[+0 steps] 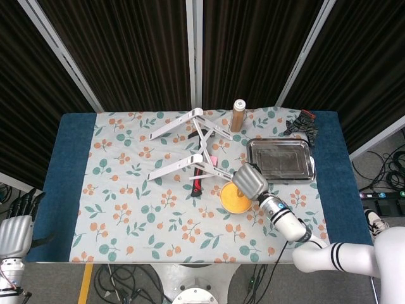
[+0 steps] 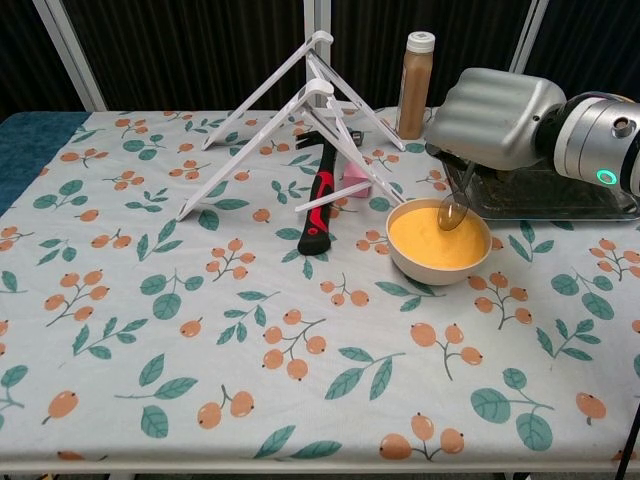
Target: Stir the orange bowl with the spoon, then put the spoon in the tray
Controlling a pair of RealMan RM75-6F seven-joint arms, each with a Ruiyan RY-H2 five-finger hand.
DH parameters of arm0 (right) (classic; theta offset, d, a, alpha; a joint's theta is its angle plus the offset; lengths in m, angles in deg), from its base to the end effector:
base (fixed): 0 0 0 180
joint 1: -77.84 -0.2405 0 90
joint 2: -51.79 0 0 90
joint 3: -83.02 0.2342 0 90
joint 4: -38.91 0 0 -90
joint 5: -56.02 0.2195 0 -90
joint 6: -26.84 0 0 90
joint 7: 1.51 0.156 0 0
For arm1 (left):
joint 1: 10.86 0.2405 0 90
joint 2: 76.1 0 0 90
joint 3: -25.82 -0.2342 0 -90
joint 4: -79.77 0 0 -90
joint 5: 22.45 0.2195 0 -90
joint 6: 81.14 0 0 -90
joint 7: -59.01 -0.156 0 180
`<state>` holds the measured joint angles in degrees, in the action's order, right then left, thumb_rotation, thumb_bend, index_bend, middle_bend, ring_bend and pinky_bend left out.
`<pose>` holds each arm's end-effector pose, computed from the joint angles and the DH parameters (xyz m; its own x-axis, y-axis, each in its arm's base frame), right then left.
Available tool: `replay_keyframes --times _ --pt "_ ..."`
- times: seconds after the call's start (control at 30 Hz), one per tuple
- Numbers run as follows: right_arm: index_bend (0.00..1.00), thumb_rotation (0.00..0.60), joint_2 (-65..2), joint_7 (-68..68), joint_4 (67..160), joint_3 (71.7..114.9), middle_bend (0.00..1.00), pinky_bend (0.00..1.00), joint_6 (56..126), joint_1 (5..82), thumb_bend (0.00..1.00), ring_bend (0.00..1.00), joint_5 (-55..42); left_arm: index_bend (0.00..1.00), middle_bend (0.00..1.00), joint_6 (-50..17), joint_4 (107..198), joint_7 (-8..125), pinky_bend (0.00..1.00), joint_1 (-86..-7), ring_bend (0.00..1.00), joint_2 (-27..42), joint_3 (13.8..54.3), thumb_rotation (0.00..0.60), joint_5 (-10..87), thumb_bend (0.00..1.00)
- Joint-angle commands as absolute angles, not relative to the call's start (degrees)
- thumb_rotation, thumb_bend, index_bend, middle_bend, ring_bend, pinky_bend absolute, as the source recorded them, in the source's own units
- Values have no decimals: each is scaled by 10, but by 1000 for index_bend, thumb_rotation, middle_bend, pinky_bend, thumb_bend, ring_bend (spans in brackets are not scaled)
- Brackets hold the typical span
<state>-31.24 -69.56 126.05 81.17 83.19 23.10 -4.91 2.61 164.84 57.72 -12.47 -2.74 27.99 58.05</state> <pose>-0.1158 -0.3434 -0.0252 0.9559 0.2430 0.1650 -0.0129 -0.5263 0.8502 -0.3288 0.1710 0.1028 0.3722 0.0631 0.9260 0.9152 0.1409 -0.3775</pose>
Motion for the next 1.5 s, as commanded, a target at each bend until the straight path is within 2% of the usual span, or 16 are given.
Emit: replay_keyframes --times 0.03,0.33,0.6,0.87,1.1,1.5 --pt "646 600 -313 -729 1242 798 981 1000 821 216 364 1000 -68 162 76 26 1648 577 86 -124 45 -26 280 600 581 68" --pt "660 600 -351 -764 1207 785 981 1000 806 207 365 1000 -93 162 76 23 1643 582 86 -124 45 -23 279 600 579 68" --pt "671 600 -380 -757 1199 790 986 1000 804 210 366 1000 -102 162 76 23 1640 586 86 -120 45 -22 278 600 577 68" --pt "683 600 -345 -741 1235 801 989 1000 828 222 367 1000 -112 162 76 26 1637 588 86 -120 45 -21 278 600 581 68" --pt "683 600 -328 -769 1224 800 989 1000 822 222 366 1000 -96 162 75 24 1635 590 86 -121 45 -18 278 600 581 68" --pt "687 600 -390 -783 1177 796 990 1000 795 212 367 1000 -103 162 76 19 1633 590 86 -120 45 -19 278 600 577 68"
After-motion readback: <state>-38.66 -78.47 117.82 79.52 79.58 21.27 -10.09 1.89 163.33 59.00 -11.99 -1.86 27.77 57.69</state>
